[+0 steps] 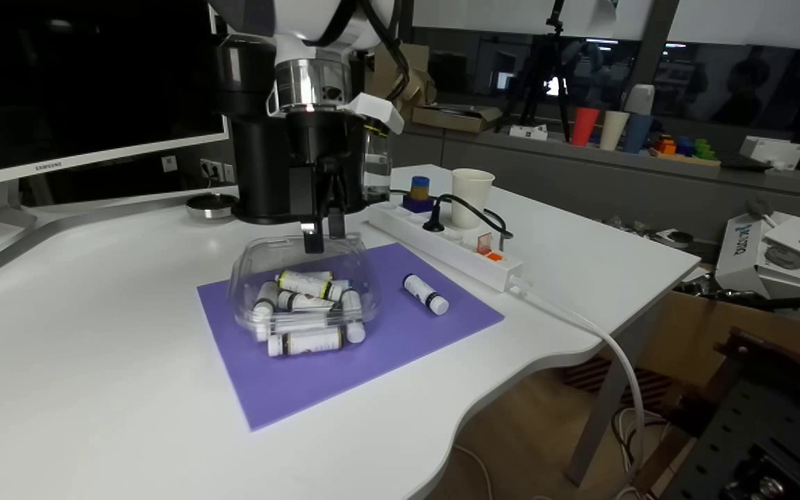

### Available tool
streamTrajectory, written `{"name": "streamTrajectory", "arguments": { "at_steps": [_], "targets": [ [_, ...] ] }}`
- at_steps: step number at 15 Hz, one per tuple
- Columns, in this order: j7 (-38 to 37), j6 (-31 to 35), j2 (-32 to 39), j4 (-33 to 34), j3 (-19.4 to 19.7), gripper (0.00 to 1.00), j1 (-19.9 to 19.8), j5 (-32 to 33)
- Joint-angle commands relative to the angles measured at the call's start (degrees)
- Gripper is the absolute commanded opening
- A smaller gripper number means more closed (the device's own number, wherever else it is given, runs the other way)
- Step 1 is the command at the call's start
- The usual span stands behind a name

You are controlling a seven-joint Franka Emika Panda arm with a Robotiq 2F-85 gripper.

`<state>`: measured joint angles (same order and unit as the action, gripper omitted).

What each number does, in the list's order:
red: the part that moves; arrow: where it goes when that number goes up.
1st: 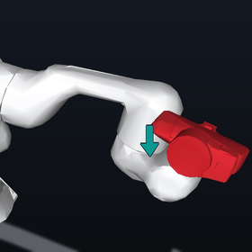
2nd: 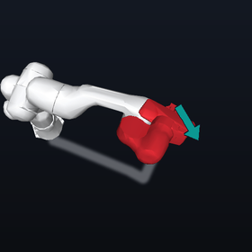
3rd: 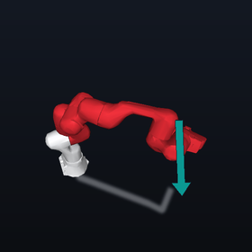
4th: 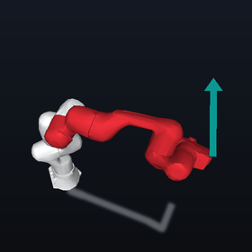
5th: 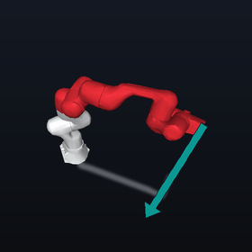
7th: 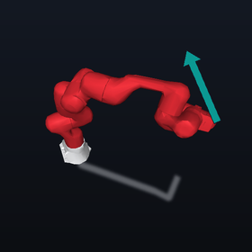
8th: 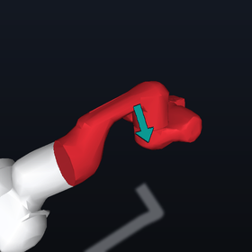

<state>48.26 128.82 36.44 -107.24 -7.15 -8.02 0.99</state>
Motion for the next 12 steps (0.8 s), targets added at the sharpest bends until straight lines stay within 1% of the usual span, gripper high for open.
{"name": "streamTrajectory", "arguments": {
  "at_steps": [1, 7, 9, 12],
  "targets": [
    [4.3, -4.4, -1.3, 1.2, -1.7, 1.00, -2.0, -3.6],
    [5.6, -7.4, -3.1, 1.5, -0.7, 1.00, -1.1, -4.4],
    [6.4, -10.2, -3.4, 2.0, -0.9, 1.00, -1.3, -5.2],
    [7.0, -17.1, -3.2, 3.6, -0.9, 1.00, -1.2, -6.9]
  ]
}}
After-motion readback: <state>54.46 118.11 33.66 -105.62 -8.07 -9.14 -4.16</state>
